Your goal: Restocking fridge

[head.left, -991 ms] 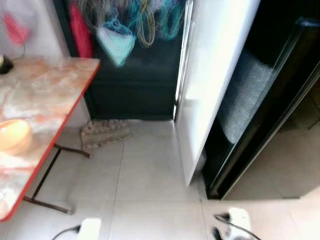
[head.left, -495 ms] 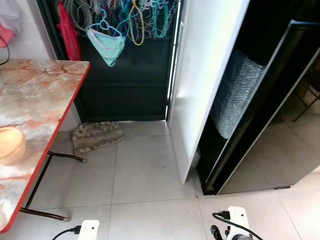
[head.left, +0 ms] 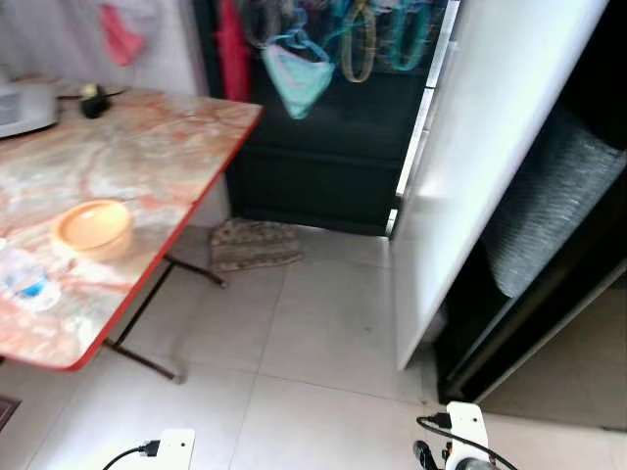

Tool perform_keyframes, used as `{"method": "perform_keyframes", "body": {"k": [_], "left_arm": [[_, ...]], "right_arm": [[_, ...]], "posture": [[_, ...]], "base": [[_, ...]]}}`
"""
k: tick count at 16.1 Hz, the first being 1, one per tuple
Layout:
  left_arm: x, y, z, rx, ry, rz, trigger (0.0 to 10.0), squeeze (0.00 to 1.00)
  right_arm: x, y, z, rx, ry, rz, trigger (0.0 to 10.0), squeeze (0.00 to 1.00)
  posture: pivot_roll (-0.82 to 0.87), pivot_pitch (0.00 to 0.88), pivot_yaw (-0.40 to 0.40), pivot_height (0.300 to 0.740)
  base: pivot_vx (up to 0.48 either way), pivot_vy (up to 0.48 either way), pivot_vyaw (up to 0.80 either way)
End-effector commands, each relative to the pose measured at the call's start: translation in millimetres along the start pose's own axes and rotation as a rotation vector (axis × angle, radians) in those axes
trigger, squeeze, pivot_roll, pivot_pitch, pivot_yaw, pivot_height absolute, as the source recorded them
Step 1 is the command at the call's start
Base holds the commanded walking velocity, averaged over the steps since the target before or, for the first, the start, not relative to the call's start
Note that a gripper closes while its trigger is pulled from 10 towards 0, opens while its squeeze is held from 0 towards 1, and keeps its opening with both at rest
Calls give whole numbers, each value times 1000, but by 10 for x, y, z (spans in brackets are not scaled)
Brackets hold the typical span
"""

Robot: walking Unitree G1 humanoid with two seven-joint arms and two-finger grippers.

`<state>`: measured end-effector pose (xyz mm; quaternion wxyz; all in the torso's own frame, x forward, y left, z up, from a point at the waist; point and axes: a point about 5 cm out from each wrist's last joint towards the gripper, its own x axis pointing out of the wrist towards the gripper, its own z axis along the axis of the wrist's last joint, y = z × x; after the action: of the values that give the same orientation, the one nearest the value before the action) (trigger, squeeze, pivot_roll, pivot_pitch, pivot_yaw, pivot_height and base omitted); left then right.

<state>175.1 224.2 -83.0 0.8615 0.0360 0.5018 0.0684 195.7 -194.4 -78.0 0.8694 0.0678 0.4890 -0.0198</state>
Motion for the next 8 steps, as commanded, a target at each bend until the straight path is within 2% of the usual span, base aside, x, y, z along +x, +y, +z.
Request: {"method": "perform_keyframes", "body": {"k": [1, 5, 8], "left_arm": [[-1, -19, -27, -21, 7, -10, 10000, 0], [-3, -21, -39, -32, 4, -12, 10000, 0], [-4, -22, -45, -30, 4, -15, 10000, 0]], "right_arm": [[-5, -19, -29, 11, 9, -6, 10000, 0], [-6, -20, -34, -11, 9, -3, 10000, 0], [-7, -21, -37, -23, 8, 1, 10000, 0]], "posture": [[103, 0, -53, 740], [103, 0, -50, 740], [102, 0, -50, 740]], "base": [[0, 0, 0], [0, 0, 0], [0, 0, 800]]}}
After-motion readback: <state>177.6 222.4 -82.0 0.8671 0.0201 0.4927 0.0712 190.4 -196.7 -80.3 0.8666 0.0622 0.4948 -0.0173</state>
